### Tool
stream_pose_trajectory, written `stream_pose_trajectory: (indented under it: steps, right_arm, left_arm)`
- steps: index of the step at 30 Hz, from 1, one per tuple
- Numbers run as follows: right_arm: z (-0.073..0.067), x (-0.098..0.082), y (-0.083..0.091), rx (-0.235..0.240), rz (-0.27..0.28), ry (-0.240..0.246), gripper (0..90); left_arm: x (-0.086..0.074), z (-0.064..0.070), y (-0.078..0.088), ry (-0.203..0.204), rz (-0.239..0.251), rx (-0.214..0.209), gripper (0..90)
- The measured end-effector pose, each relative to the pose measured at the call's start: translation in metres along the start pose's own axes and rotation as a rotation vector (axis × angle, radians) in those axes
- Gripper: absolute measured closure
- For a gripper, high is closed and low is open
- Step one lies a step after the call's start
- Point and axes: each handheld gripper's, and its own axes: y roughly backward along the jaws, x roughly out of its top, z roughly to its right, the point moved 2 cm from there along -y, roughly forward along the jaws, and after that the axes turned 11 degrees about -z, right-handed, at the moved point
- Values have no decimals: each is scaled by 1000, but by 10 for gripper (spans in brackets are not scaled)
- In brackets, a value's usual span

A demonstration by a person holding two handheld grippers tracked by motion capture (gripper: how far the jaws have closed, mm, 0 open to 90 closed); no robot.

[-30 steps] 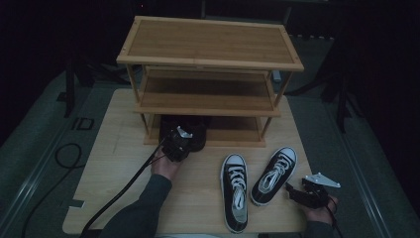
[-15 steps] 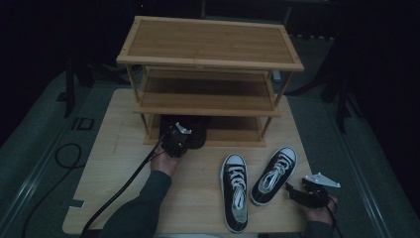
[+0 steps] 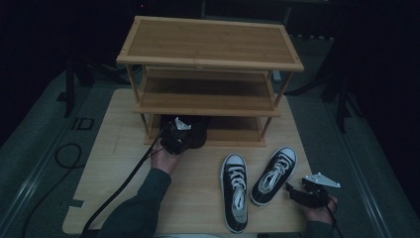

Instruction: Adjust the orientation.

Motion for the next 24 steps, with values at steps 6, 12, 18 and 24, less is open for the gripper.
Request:
stream_pose_trajectory:
  steps: [6,12,18,24]
  right_arm:
    - [0,0,0,-1,0,0,291]
    - [0,0,0,0,0,-1,290]
    - [0,0,0,-3,0,-2,292]
    - [0,0,0,-2,0,-3,292]
  left_arm:
    - [11,-7,15,5,57,-74,854]
    - [19,-14,25,-31,65,-63,862]
    - [29,-2,25,-105,55,-64,859]
    - [39,12,13,-159,46,-81,852]
